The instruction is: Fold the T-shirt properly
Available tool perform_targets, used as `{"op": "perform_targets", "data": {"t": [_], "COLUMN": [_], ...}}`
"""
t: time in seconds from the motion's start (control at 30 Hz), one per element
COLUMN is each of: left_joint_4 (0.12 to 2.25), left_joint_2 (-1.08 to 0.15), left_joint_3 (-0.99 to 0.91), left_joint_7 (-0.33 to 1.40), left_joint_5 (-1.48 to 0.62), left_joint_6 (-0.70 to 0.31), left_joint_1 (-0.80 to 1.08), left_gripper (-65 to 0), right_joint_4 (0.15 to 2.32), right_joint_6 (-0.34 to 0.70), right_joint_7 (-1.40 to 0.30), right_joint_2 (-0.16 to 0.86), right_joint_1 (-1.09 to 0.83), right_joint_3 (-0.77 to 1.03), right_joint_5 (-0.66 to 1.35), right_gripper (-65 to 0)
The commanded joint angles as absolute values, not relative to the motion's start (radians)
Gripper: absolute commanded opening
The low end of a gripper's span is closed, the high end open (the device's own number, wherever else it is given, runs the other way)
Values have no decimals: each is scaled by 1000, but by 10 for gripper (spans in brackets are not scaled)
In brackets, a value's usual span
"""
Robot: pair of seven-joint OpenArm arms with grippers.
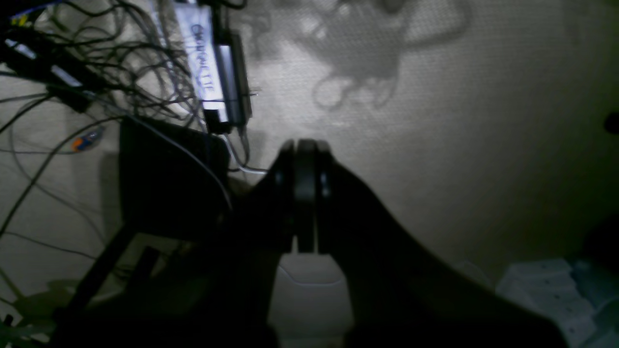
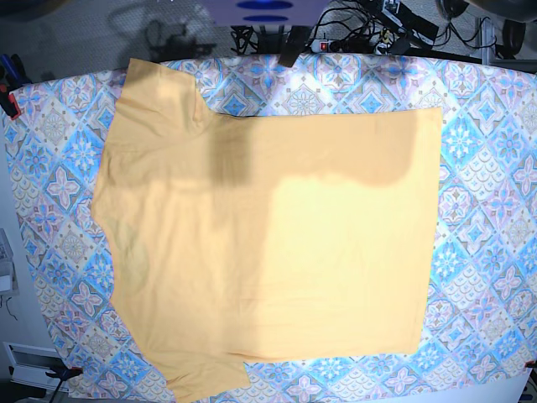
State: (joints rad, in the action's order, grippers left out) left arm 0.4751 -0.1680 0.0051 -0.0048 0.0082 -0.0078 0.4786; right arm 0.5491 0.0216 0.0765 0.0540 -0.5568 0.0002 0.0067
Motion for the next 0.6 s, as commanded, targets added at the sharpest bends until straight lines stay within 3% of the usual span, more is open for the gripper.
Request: {"op": "perform_targets", "data": {"t": [0.0, 0.2, 0.57], "left_joint_4": [532, 733, 1003], "left_joint_2": [-188, -197, -208], "left_joint_3": [5, -1, -2], "left_joint_7": [-10, -8, -8], "left_joint_5": [7, 2, -1], "left_joint_6": [-2, -2, -2], "left_joint_1": [513, 605, 737], "left_gripper": [-650, -650, -650], "right_joint_4": [555, 582, 727], "right_joint_6": [18, 18, 18], "right_joint_7": [84, 96, 125], "right_joint_2": [59, 68, 71], "right_joint_1": [-575, -588, -673], "right_joint_3": [2, 13, 202], "right_joint_5": [13, 13, 12], "right_gripper": [-650, -650, -650]}}
